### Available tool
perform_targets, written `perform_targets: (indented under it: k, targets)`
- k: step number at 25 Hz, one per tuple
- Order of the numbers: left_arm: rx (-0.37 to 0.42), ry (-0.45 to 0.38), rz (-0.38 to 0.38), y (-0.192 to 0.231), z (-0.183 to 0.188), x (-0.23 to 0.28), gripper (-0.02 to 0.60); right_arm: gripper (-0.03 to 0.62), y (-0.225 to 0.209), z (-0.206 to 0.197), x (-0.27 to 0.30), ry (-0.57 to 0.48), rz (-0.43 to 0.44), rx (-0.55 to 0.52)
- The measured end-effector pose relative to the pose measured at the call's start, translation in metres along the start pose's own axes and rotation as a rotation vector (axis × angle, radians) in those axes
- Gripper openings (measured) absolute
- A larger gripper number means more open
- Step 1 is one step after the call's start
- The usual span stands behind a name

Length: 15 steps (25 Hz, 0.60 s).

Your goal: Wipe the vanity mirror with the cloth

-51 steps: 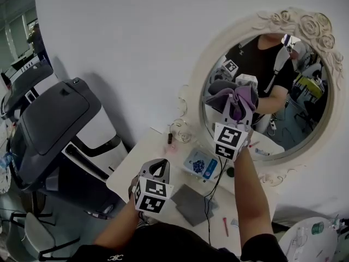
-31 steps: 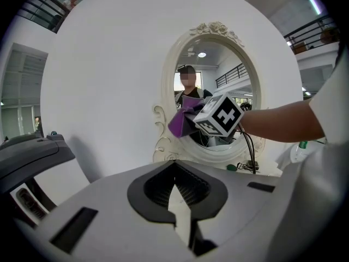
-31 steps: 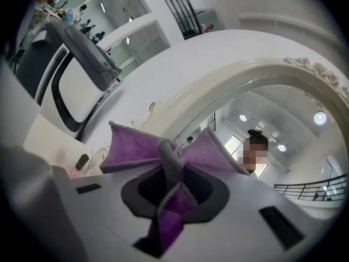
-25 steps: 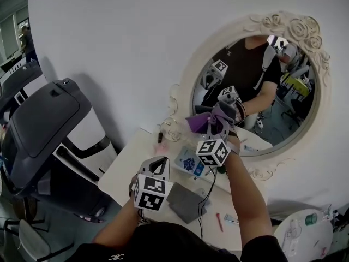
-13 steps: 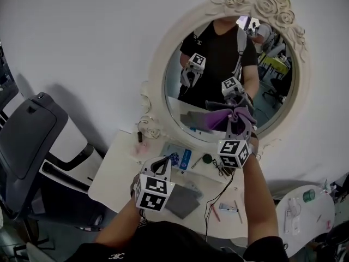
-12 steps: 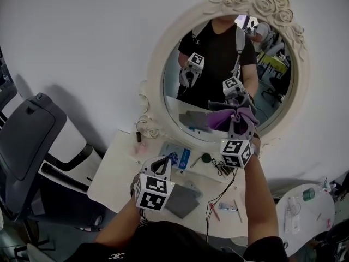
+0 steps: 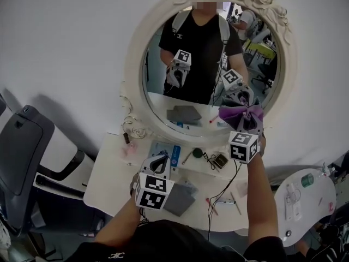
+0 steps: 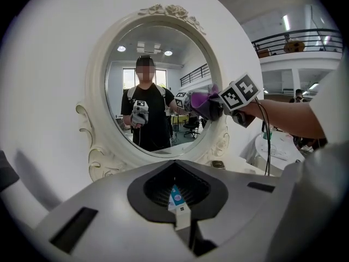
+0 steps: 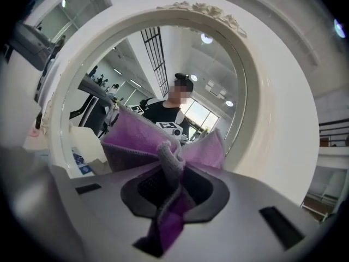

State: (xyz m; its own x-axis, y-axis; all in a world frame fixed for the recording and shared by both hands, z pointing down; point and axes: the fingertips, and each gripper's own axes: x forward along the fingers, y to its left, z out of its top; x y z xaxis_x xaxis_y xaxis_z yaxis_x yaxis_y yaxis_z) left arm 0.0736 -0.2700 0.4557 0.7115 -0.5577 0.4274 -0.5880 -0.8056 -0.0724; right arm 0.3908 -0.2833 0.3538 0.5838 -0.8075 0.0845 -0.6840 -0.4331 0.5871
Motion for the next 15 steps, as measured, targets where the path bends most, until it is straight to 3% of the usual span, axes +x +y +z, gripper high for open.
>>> perform_targets:
  k: [4,7,15]
  targets:
    - [0.015,0.006,-0.012,-0.003,0.001,0.006,0.005,0.052,0.006,-0.015,0.003,0.060,0.037,0.014]
    - [0.019,0.008,-0.012,-0.003,0.001,0.009,0.005,0.052,0.021,-0.031,0.006,0.104,0.117,0.005]
    - [0.016,0.027,0.011,0.005,-0.005,0.008,0.006,0.052,0.097,-0.082,0.009,0.278,0.344,-0.206]
